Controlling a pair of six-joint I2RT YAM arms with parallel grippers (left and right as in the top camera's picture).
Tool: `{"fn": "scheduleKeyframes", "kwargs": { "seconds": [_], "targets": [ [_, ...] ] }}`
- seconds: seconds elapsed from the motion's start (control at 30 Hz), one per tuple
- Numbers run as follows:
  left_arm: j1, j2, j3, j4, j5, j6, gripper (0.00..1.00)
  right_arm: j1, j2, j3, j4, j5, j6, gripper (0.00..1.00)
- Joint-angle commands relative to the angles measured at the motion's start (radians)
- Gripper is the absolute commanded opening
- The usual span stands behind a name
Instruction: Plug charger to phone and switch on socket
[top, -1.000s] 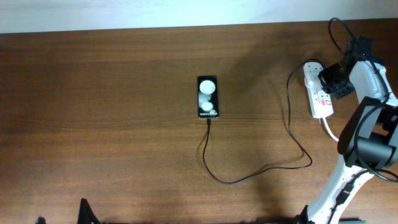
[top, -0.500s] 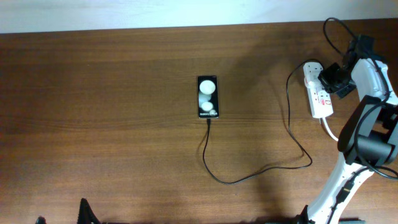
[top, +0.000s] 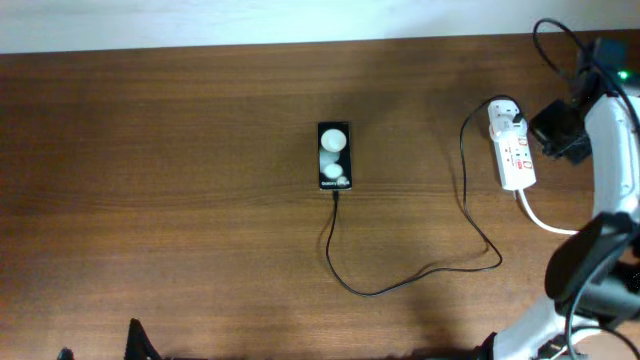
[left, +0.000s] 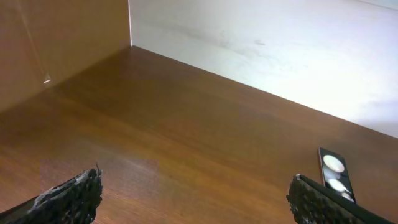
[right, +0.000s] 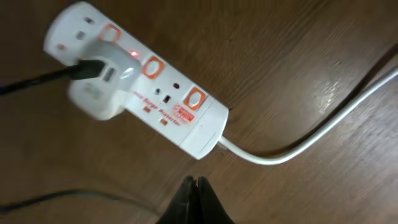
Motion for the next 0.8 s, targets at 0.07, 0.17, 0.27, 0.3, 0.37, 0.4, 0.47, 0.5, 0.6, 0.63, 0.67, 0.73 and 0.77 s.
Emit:
{"fn": "scheduleKeyframes", "kwargs": {
  "seconds": [0.07, 0.17, 0.27, 0.3, 0.37, 0.4, 0.47, 0.5, 0.6, 0.63, 0.67, 0.73, 0.77],
  "targets": [
    [0.016, -0.004, 0.008, 0.002, -0.007, 0.011, 0.99, 0.066, -0.362, 0.003, 0.041, -0.042, -0.041, 0.04],
    [0.089, -0.004, 0.008, 0.002, -0.007, 0.011, 0.99, 0.095, -0.593, 0.003, 0.182, -0.157, -0.041, 0.04],
    [0.092, -0.004, 0.008, 0.003, -0.008, 0.011, 0.99, 0.095, -0.71, 0.003, 0.335, -0.191, -0.037, 0.04],
    [0.092, -0.004, 0.008, 0.002, -0.007, 0.011, 0.99, 0.095, -0.733, 0.003, 0.397, -0.228, -0.038, 0.04],
    [0.092, -0.004, 0.008, -0.034, -0.007, 0.011, 0.99, 0.095, -0.759, 0.003, 0.412, -0.265, -0.074, 0.04],
    [0.092, -0.004, 0.008, -0.041, -0.007, 0.011, 0.99, 0.095, -0.762, 0.003, 0.364, -0.264, -0.114, 0.04],
    [0.092, -0.004, 0.008, -0.011, -0.007, 0.011, 0.99, 0.095, -0.761, 0.002, 0.348, -0.301, -0.108, 0.04],
    [0.092, -0.004, -0.004, 0.053, -0.006, 0.011, 0.99, 0.095, -0.762, 0.002, 0.348, -0.328, -0.109, 0.04],
    [0.092, -0.004, -0.064, 0.17, 0.042, 0.01, 0.99, 0.095, -0.761, 0.002, 0.348, -0.33, -0.109, 0.04],
    [0.092, -0.004, -0.13, 0.257, 0.05, -0.005, 0.99, 0.095, -0.762, 0.002, 0.347, -0.332, -0.108, 0.04],
    [0.092, -0.004, -0.198, 0.342, 0.05, -0.005, 0.99, 0.095, -0.762, 0.002, 0.345, -0.332, -0.109, 0.04],
    [0.092, -0.004, -0.34, 0.502, 0.05, -0.005, 0.99, 0.095, -0.762, 0.002, 0.345, -0.332, -0.109, 0.04],
    [0.092, -0.004, -0.427, 0.596, 0.055, -0.005, 0.99, 0.095, -0.762, 0.002, 0.344, -0.332, -0.109, 0.05]
  ]
}}
